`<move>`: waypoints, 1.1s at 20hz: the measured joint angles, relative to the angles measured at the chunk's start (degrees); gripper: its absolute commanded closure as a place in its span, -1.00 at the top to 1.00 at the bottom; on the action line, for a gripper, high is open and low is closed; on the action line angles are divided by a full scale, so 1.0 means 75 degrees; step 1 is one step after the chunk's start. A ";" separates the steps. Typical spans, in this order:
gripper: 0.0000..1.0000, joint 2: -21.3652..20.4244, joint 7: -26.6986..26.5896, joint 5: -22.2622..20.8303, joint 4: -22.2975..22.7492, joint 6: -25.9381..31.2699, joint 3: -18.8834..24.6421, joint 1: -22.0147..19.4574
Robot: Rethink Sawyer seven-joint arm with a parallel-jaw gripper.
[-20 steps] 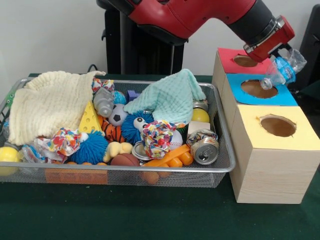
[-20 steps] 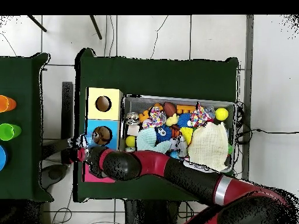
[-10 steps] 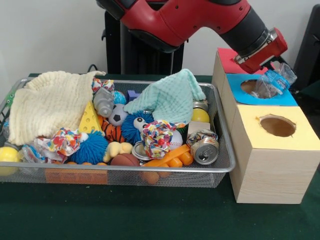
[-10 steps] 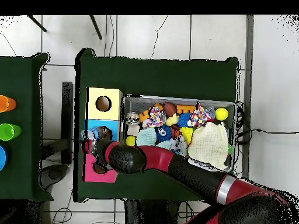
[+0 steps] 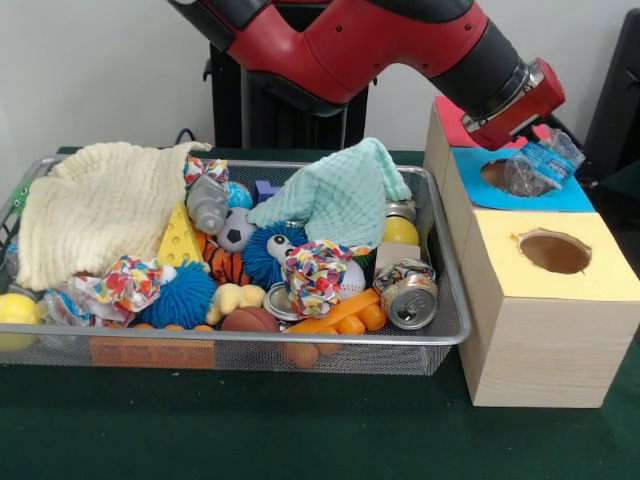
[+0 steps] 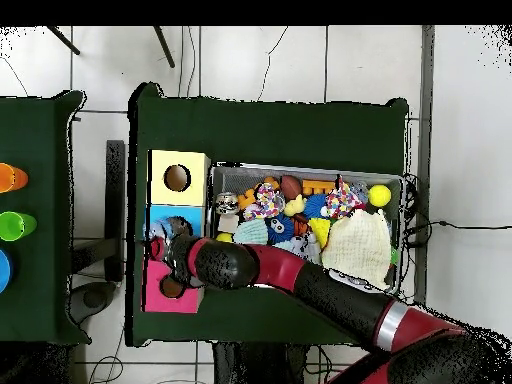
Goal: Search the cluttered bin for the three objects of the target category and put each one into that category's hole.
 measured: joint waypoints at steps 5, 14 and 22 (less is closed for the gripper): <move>-1.00 -0.0062 0.0000 -0.0027 -0.0034 0.0162 -0.0019 -0.0011; -1.00 -0.0597 0.0000 -0.0089 -0.0066 0.0214 -0.0188 0.0369; -1.00 -0.0762 0.0000 -0.0089 -0.0085 0.0274 -0.0251 0.0478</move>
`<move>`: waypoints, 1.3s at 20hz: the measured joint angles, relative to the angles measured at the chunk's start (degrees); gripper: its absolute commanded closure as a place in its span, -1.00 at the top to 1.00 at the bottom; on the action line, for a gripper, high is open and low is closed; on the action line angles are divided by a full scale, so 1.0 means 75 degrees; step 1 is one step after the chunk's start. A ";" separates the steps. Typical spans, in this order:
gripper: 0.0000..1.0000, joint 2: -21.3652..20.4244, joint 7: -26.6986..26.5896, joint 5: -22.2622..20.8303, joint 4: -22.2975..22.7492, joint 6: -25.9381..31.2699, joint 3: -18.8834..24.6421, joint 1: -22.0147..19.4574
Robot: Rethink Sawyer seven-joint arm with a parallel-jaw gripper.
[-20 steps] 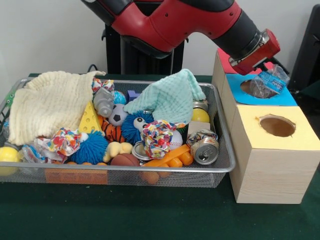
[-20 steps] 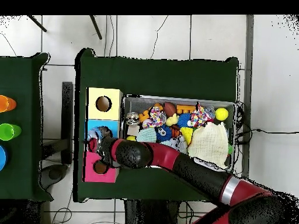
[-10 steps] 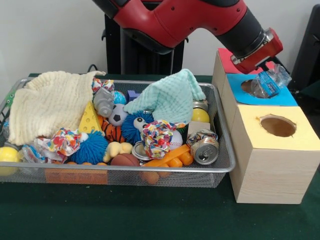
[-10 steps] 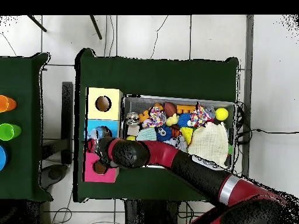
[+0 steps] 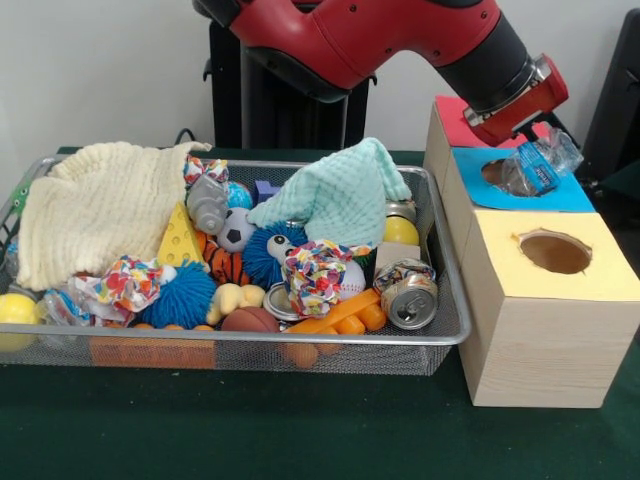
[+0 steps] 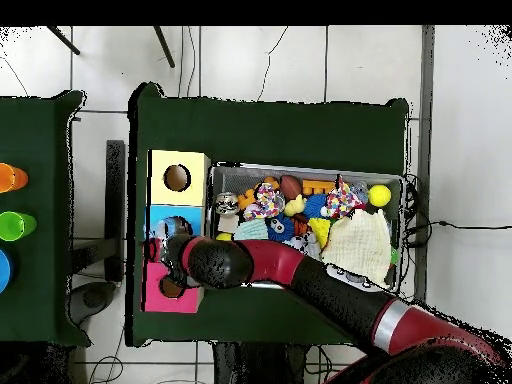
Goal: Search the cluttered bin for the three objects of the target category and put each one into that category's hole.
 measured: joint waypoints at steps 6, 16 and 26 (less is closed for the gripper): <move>1.00 -0.0022 0.0002 -0.0030 -0.0007 0.0035 0.0040 0.0009; 1.00 -0.0168 0.0002 -0.0119 -0.0011 0.0033 -0.0002 0.0107; 1.00 -0.0800 0.0002 -0.0110 -0.0102 0.0181 -0.0354 0.0662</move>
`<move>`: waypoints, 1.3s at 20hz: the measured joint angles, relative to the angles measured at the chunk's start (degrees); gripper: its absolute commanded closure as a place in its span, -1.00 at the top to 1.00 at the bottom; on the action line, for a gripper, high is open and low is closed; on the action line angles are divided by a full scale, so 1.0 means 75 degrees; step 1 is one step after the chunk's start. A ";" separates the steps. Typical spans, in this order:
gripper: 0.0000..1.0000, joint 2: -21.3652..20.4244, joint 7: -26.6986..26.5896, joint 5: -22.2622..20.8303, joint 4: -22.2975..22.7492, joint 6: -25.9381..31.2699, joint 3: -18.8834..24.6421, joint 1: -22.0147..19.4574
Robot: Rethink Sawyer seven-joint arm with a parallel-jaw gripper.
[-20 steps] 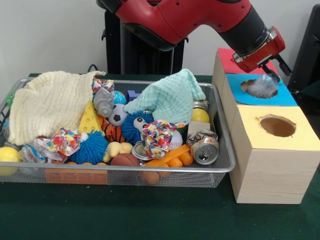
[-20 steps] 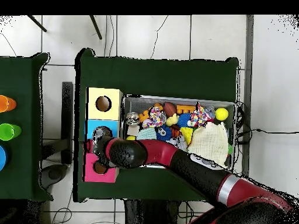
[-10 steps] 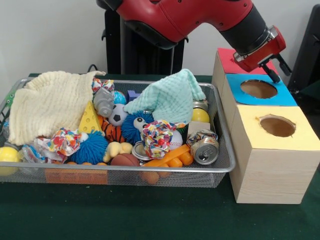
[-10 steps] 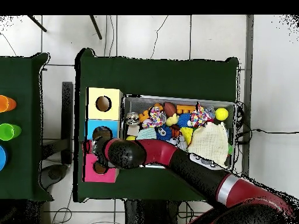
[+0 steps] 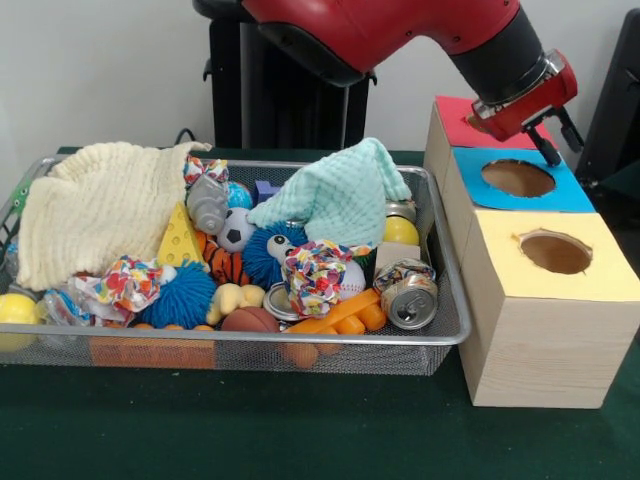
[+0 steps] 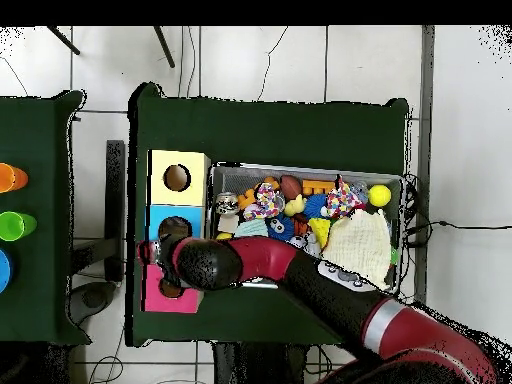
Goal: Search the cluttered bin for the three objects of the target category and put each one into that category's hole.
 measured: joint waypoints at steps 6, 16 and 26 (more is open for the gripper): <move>1.00 -0.1085 0.0000 -0.0036 -0.0533 0.0880 -0.0923 0.1312; 1.00 -0.1862 0.0000 -0.0313 -0.1295 0.1510 -0.2440 0.2861; 1.00 -0.1815 0.0000 -0.0549 -0.1522 0.1303 -0.3276 0.2821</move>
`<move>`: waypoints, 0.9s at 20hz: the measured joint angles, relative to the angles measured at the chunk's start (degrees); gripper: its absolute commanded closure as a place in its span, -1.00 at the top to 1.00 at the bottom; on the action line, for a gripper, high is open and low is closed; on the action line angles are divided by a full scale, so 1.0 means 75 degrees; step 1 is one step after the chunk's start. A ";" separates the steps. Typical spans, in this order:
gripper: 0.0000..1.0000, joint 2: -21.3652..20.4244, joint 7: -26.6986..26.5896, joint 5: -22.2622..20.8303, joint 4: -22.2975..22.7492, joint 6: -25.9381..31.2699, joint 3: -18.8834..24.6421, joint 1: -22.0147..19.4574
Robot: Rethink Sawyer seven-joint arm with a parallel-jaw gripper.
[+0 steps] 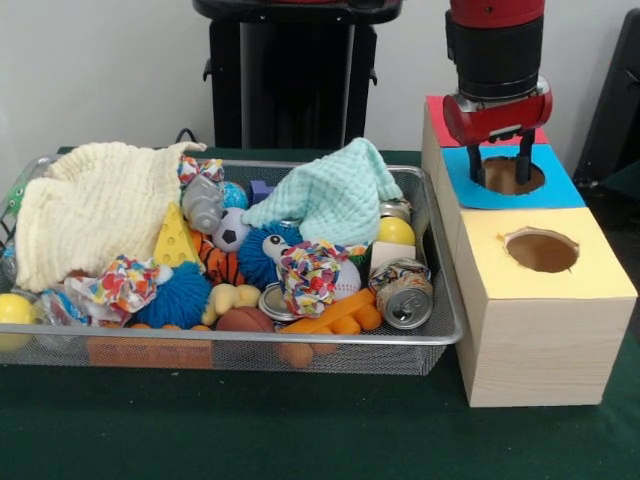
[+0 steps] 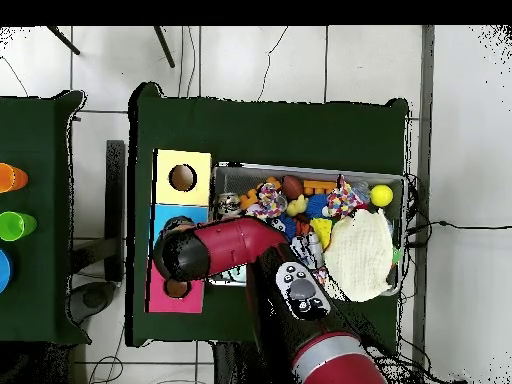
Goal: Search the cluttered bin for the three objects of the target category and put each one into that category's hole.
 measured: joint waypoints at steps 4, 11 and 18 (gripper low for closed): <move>1.00 -0.0022 0.0000 -0.0079 -0.0086 -0.0003 -0.0204 0.0223; 1.00 -0.0036 0.0000 -0.0100 -0.0116 -0.0005 -0.0306 0.0324; 1.00 -0.0082 0.0000 -0.0099 -0.0104 -0.0005 -0.0298 0.0307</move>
